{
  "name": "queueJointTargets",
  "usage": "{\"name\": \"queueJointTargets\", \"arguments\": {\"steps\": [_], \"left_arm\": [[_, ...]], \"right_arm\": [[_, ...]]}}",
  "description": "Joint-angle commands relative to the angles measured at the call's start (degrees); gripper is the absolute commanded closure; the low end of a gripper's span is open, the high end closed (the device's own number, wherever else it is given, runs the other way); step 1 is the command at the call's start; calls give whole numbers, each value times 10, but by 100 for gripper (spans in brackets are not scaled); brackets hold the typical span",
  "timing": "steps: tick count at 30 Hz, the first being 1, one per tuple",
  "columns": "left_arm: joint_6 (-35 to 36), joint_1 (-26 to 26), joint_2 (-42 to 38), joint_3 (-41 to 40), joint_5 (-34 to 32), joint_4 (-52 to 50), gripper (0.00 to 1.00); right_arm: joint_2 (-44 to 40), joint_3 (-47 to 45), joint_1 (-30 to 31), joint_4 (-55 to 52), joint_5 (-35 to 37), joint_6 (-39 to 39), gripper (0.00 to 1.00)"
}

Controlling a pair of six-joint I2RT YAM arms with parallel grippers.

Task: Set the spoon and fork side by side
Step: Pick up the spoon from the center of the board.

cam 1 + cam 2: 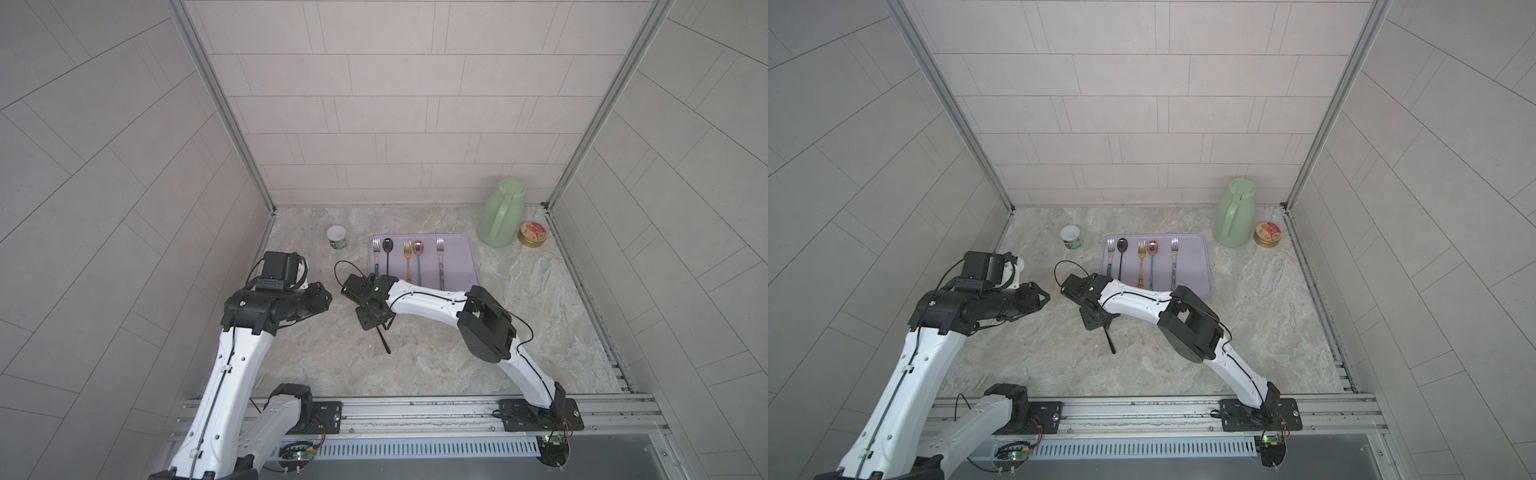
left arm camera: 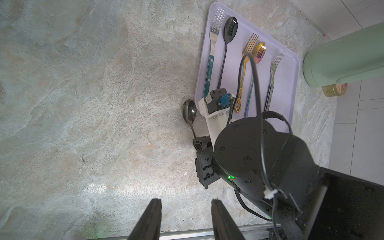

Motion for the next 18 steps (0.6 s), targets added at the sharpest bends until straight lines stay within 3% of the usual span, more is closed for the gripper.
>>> {"name": "queueJointTargets", "arguments": {"steps": [1,11,18], "left_arm": [[11,3,2,-7,3,-1,58],[11,3,5,-8,3,1,58],[9,3,5,-14,14,5,58]], "right_arm": [[-54,10,1,-31,26,1,100],[-151,-8,-22,-66,75,-32,100],[-193,-57,-122,-75,99,-60,100]]}}
